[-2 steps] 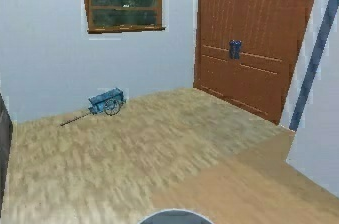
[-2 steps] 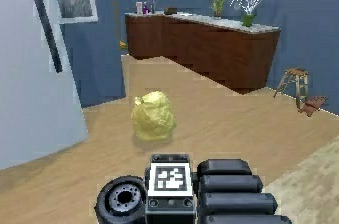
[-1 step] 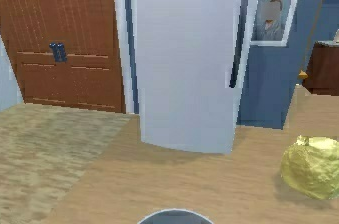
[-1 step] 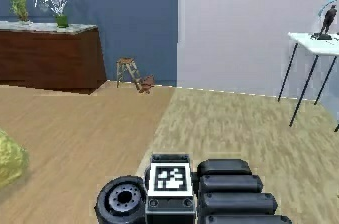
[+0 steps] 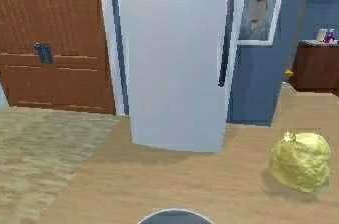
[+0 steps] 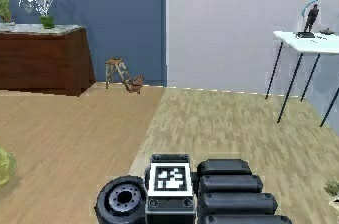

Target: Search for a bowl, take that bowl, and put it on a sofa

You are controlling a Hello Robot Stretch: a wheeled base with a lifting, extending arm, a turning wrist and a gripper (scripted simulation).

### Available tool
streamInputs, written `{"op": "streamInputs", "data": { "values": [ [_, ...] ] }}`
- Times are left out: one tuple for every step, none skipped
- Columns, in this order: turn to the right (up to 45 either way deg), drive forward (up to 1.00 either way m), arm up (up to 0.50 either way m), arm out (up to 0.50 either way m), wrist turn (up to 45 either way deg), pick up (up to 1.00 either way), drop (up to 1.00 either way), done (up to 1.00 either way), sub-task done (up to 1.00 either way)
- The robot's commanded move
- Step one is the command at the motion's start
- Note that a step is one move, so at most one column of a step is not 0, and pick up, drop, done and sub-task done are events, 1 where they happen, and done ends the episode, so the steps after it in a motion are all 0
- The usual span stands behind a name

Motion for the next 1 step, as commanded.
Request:
{"op": "streamInputs", "data": {
  "values": [
    [0.0,0.05,0.0,0.0,0.0,0.0,0.0,0.0,0.0]
  ]
}}
